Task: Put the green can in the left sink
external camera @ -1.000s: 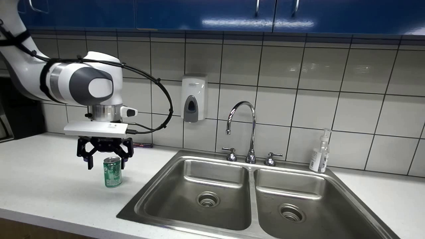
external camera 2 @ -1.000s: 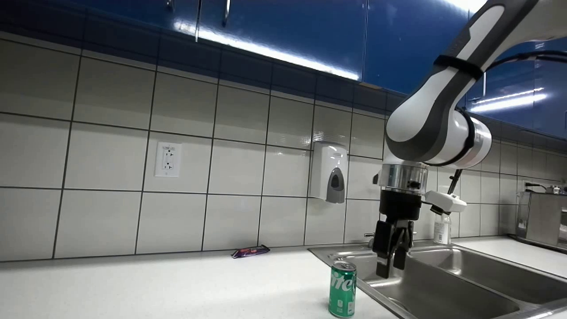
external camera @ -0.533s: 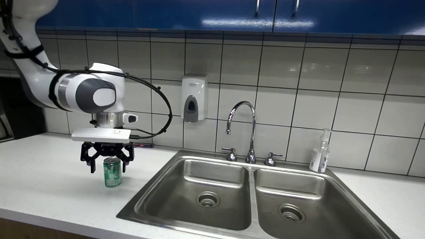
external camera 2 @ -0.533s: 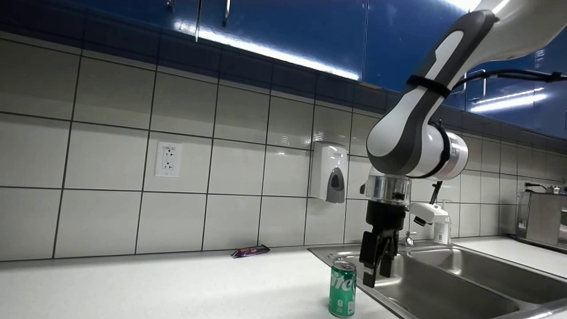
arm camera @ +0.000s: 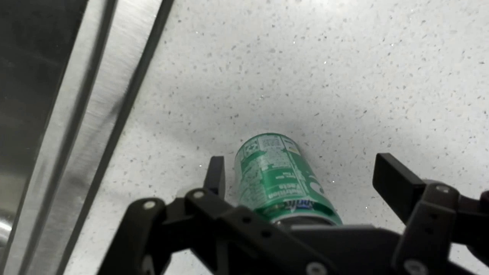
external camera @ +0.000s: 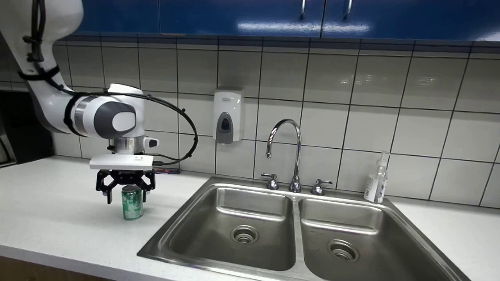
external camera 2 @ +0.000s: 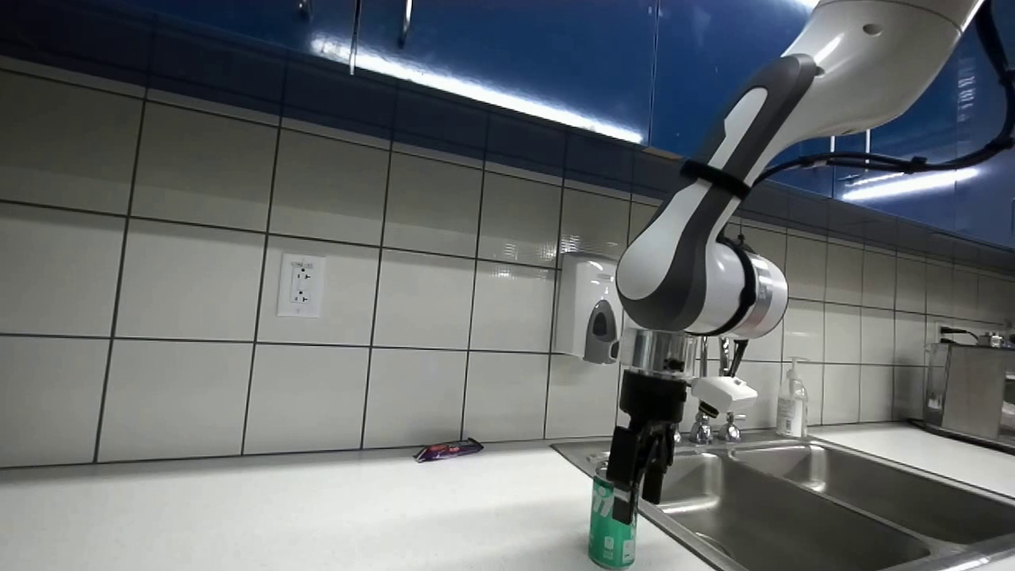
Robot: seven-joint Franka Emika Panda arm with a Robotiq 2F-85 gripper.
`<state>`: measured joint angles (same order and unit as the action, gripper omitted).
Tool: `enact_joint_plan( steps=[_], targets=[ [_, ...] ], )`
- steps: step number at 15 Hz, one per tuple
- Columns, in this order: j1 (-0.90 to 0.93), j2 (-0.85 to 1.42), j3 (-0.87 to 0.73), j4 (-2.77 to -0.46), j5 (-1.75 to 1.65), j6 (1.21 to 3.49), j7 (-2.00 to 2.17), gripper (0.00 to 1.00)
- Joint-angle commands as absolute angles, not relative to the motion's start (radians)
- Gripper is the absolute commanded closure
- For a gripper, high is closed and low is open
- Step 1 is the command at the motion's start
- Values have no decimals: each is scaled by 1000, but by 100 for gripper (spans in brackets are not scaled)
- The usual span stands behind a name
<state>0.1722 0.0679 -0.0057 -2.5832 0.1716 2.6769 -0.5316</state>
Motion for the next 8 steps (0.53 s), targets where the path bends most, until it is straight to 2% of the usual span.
enact_joint_plan(
  steps=[1,8],
  targets=[
    [117,133,54,-2528,175,2700,-563,0],
    [68,213,97,-2475,127,2725,-541,0]
  ],
)
